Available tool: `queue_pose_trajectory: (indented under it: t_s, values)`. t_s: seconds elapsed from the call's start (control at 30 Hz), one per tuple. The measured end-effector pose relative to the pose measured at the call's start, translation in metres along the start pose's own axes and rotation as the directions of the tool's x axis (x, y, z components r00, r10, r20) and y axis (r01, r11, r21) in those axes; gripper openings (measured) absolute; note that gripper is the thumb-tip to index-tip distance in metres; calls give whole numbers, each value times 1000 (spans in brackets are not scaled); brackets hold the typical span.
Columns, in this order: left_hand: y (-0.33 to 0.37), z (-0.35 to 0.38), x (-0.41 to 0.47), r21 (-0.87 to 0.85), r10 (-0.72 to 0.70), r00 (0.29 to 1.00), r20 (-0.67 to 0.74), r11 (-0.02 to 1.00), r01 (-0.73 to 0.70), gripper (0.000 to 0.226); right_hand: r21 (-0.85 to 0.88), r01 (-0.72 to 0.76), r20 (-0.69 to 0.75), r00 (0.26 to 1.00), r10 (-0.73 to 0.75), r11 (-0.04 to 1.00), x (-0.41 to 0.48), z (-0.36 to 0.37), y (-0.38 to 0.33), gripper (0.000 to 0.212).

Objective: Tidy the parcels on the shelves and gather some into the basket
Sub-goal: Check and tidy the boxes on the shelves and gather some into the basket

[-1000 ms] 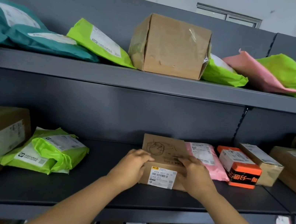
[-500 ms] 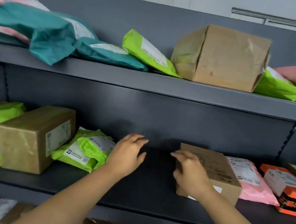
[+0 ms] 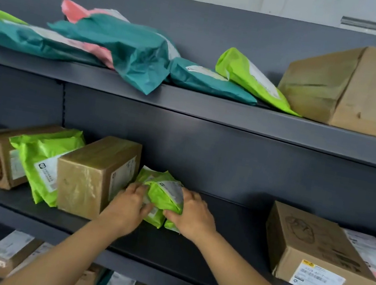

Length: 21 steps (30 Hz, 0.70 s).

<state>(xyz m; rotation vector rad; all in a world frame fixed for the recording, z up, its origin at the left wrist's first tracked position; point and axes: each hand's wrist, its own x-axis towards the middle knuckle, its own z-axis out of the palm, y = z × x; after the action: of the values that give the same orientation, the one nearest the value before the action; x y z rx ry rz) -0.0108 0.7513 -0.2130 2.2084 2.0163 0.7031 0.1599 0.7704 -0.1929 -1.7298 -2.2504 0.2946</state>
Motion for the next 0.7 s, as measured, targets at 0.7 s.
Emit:
queue_pose_trajectory:
  t_s: [0.7]
  values:
    - [25, 38, 5, -10, 56, 995, 87, 998, -55, 48, -321, -20, 18, 999, 27, 947, -67, -39, 106, 83]
